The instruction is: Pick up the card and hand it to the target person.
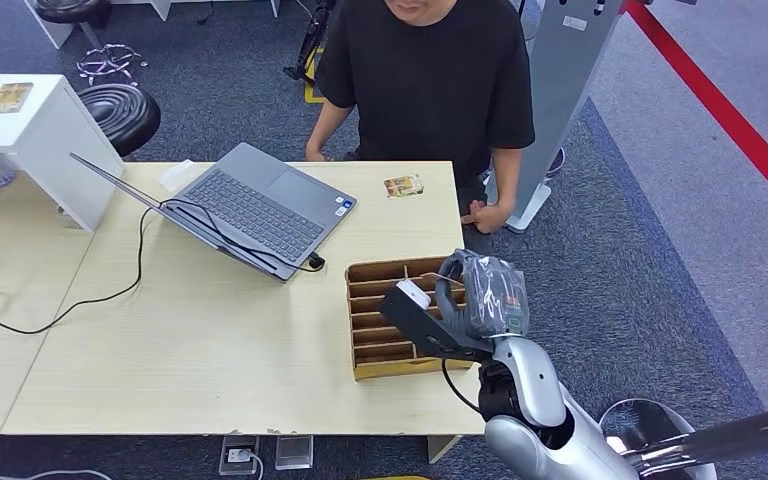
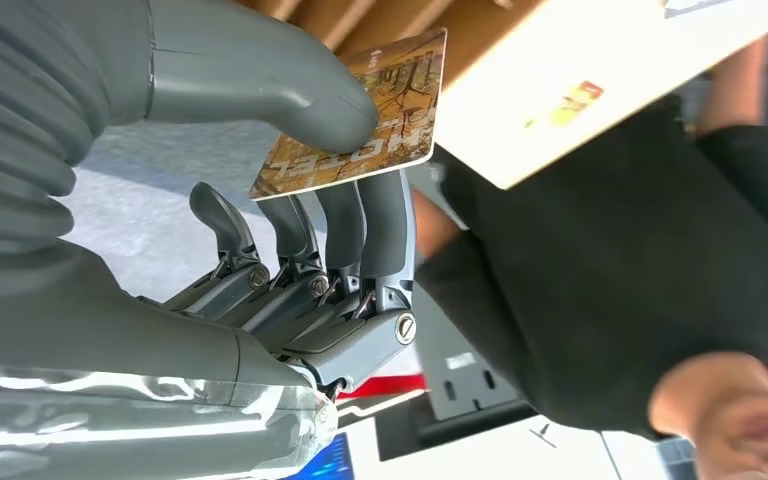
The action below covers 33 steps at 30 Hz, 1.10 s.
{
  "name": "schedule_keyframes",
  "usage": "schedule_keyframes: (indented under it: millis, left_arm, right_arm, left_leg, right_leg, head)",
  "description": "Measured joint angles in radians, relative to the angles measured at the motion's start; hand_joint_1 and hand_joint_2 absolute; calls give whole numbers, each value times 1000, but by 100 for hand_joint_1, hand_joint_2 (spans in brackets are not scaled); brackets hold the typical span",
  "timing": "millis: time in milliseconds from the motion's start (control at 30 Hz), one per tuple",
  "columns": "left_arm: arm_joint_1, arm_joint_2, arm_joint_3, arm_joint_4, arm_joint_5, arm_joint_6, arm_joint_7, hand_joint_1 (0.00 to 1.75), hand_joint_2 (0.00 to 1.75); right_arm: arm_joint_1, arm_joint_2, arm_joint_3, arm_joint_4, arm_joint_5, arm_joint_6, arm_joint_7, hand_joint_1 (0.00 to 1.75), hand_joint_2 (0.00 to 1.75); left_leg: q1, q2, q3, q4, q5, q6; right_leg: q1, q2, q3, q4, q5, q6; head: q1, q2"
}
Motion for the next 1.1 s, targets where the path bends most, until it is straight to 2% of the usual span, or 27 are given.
schedule_keyframes:
  millis: [167, 300, 500, 633, 867, 1100]
  left_arm:
    - [-1, 0, 0, 0, -6, -5, 0, 0, 0]
    - [-4, 0, 0, 0, -20, -11, 0, 0, 0]
    - [-8, 0, -1, 0, -30, -14, 2, 0, 0]
    - [-8, 0, -2, 0, -31, -13, 2, 0, 0]
    - [-8, 0, -6, 0, -22, -13, 1, 0, 0]
    - [-7, 0, -7, 0, -20, -21, -6, 0, 0]
  right_arm:
    - [-99, 9, 26, 14, -43, 15, -28, 147, 175]
    - [-209, 40, 58, 98, -81, 12, -104, 147, 175]
    - [-386, 123, 113, 318, -114, -24, -220, 147, 175]
    - [-476, 182, 145, 471, -109, -48, -266, 147, 175]
    - [-568, 264, 197, 676, -86, -72, -278, 147, 175]
    - [-597, 287, 226, 757, -61, -79, -255, 147, 175]
  left_leg:
    - [0, 0, -1, 0, 0, 0]
    - [0, 0, -1, 0, 0, 0]
    - [0, -1, -1, 0, 1, 0]
    - [0, -1, -2, 0, 1, 0]
    - [0, -1, -2, 0, 1, 0]
    - [0, -1, -2, 0, 1, 0]
  right_leg:
    - [0, 0, 0, 0, 0, 0]
    - [0, 0, 0, 1, 0, 0]
    - [0, 0, 0, 1, 0, 0]
    - [0, 0, -1, 1, 0, 0]
    - [0, -1, -1, 1, 0, 0]
    - [0, 0, -1, 1, 0, 0]
  head:
    - [0, 0]
    - [0, 0]
    - [-1, 0]
    - [0, 0]
    - [0, 0]
    - [0, 0]
